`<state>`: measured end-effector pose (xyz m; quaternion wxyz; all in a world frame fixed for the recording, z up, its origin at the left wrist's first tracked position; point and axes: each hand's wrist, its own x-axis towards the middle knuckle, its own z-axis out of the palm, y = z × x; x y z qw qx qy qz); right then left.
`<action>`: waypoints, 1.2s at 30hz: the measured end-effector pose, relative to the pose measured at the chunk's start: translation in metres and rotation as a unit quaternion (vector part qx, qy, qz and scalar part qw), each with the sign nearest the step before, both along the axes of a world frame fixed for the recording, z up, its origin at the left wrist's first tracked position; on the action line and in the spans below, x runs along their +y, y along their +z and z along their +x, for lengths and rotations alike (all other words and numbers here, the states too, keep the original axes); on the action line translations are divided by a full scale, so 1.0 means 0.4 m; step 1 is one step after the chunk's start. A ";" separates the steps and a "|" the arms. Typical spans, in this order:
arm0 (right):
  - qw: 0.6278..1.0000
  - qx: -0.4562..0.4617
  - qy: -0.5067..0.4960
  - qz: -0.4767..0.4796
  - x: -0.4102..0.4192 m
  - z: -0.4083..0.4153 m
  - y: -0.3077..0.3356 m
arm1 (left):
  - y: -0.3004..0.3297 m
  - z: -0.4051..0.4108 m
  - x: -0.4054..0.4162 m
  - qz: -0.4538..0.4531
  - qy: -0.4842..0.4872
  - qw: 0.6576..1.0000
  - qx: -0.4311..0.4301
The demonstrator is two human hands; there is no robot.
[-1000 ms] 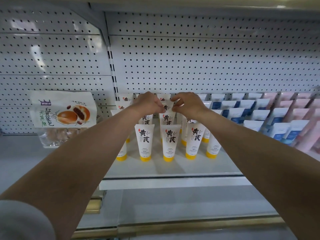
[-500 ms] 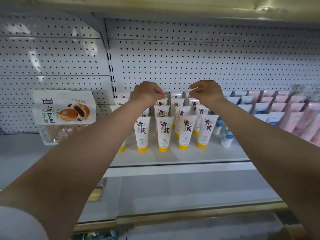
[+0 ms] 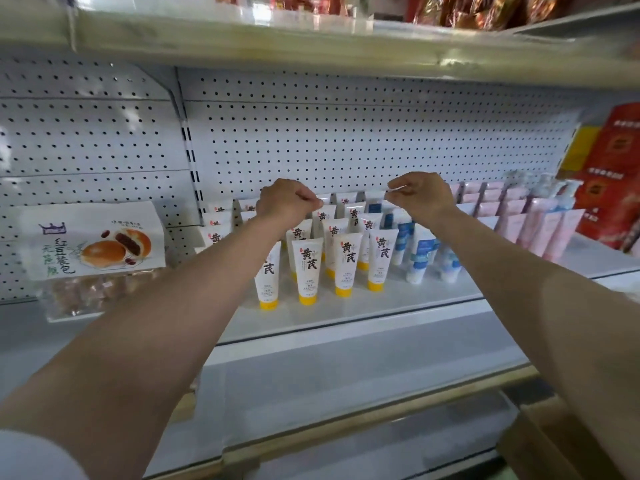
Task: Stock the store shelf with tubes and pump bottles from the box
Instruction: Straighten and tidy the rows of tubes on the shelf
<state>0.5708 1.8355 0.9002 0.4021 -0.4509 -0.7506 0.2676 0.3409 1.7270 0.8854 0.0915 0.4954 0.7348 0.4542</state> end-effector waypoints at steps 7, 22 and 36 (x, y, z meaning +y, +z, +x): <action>1.000 0.001 0.018 -0.003 -0.012 -0.016 0.000 | 0.033 -0.039 0.013 -0.024 0.004 0.998 0.050; 0.985 -0.050 0.162 -0.025 0.293 -0.198 0.018 | 0.040 -0.156 0.250 -0.074 0.003 0.997 0.000; 0.952 -0.178 0.247 0.028 0.512 -0.384 -0.024 | 0.022 -0.235 0.463 -0.205 0.052 0.975 0.074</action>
